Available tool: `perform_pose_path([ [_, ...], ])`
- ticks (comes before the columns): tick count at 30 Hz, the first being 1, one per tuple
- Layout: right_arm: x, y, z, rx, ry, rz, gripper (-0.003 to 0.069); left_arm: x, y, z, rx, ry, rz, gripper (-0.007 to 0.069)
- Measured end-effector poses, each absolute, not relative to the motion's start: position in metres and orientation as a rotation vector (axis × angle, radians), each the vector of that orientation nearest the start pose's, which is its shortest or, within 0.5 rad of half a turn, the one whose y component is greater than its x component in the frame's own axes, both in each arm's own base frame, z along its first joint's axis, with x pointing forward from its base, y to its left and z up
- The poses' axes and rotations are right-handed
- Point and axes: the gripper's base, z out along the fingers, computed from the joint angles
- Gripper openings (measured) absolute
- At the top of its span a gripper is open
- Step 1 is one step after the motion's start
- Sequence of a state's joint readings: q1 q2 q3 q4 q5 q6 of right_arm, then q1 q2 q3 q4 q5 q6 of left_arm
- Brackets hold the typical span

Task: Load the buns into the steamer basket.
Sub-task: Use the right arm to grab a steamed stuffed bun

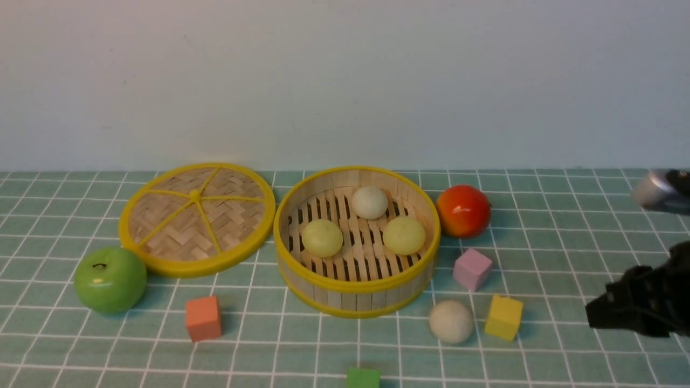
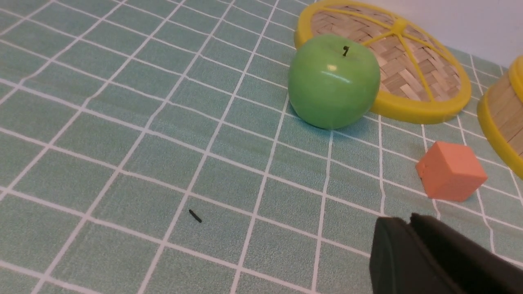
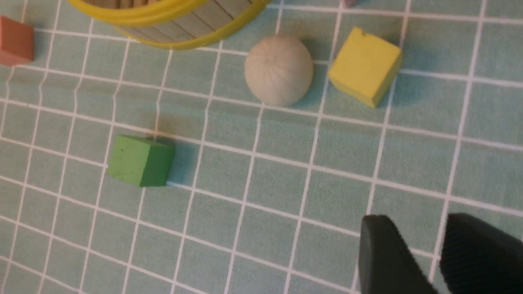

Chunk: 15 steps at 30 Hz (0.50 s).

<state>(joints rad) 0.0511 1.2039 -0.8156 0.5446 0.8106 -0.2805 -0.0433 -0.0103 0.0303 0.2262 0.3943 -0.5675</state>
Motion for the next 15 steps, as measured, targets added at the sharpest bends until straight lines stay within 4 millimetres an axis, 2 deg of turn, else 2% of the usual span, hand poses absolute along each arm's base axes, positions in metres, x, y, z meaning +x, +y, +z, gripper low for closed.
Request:
perform_pose_path([
  [7,0.26,0.052,0.275,-0.073,2.639,0.588,0.024,0.052,0.006,0.169,-0.354,1.859,-0.192,0.0066],
  [11,0.263,0.065,0.267,-0.113,2.684,0.589,0.024,0.052,0.006,0.169,-0.354,1.859,-0.192,0.007],
  [15,0.26,0.086,0.255,-0.194,2.769,0.502,0.024,0.052,0.006,0.169,-0.354,1.859,-0.192,0.0073],
])
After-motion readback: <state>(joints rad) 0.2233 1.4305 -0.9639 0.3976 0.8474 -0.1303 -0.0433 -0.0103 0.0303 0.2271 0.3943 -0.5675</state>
